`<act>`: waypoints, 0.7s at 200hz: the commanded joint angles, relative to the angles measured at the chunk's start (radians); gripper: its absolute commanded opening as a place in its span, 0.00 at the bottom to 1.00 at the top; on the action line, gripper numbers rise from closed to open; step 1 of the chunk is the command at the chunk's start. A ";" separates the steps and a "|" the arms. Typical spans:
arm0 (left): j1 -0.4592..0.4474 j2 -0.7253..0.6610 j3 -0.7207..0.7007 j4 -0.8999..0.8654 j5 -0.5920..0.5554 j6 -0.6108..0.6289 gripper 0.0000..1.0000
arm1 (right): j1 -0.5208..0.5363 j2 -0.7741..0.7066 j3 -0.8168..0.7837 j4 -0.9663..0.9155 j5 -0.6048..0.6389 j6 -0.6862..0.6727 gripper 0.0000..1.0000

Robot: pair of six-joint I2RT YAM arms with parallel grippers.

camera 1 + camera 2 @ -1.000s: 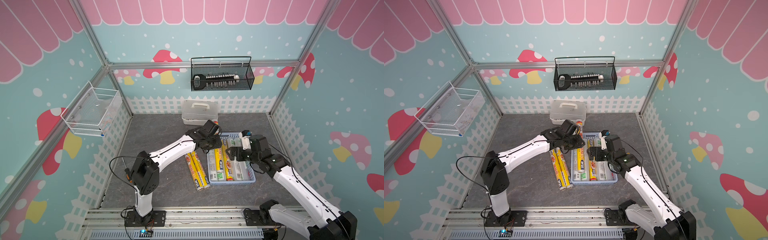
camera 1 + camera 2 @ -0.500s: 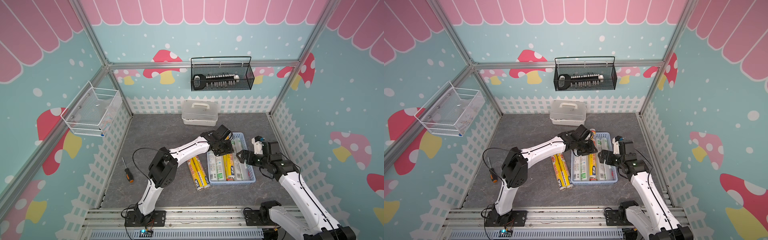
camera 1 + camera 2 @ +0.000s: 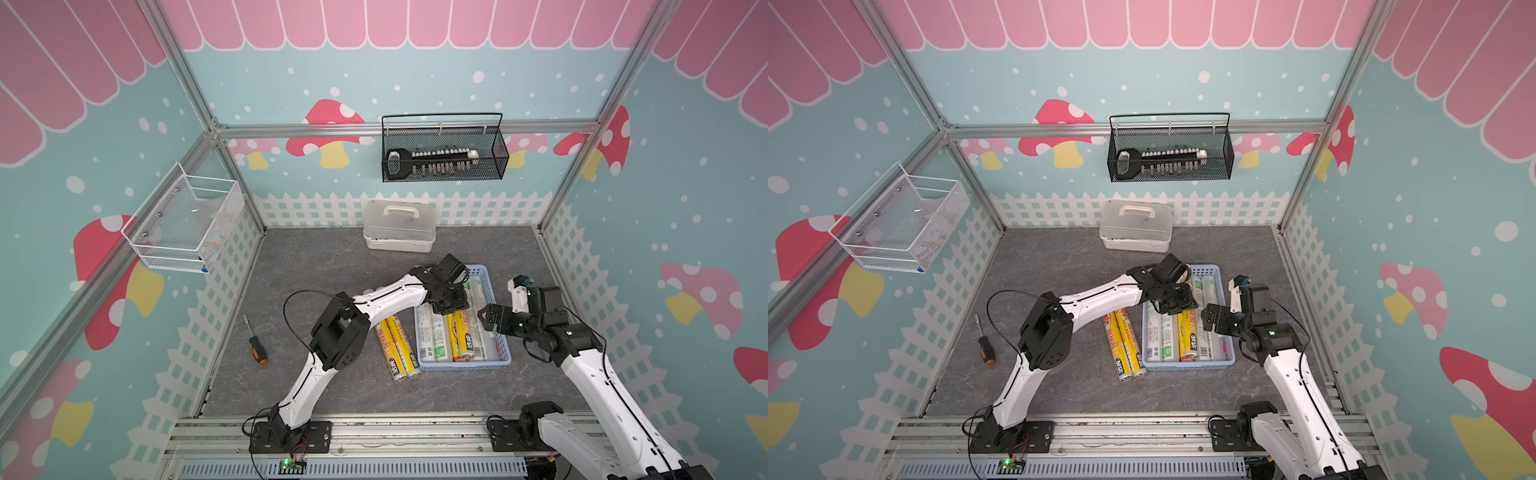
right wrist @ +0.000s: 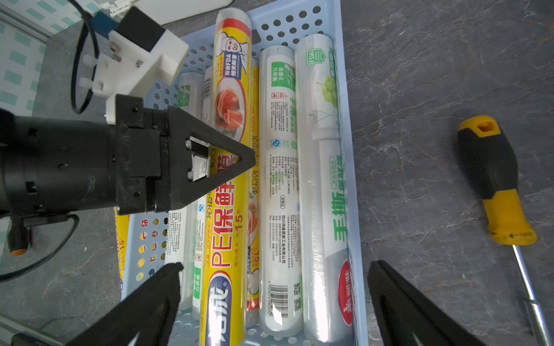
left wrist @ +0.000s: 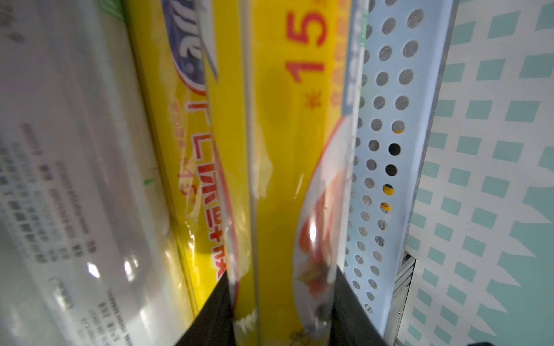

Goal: Put the plastic wrap into the basket
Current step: Place the plastic wrap in the basket.

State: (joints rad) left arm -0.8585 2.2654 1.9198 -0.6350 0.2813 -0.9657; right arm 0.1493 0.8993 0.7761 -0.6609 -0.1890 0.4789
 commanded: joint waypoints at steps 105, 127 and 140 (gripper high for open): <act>-0.024 0.046 0.050 -0.038 0.000 -0.001 0.50 | -0.005 0.062 -0.007 0.047 -0.100 -0.027 1.00; -0.022 0.037 0.051 -0.058 -0.027 0.011 0.62 | -0.006 0.059 -0.010 0.050 -0.104 -0.023 0.99; -0.022 0.034 0.052 -0.065 -0.028 0.015 0.63 | -0.005 0.055 -0.009 0.049 -0.105 -0.019 1.00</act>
State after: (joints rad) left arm -0.8665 2.2993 1.9499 -0.6613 0.2810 -0.9718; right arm 0.1493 0.9600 0.7761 -0.6239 -0.2806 0.4641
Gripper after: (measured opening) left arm 0.618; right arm 0.995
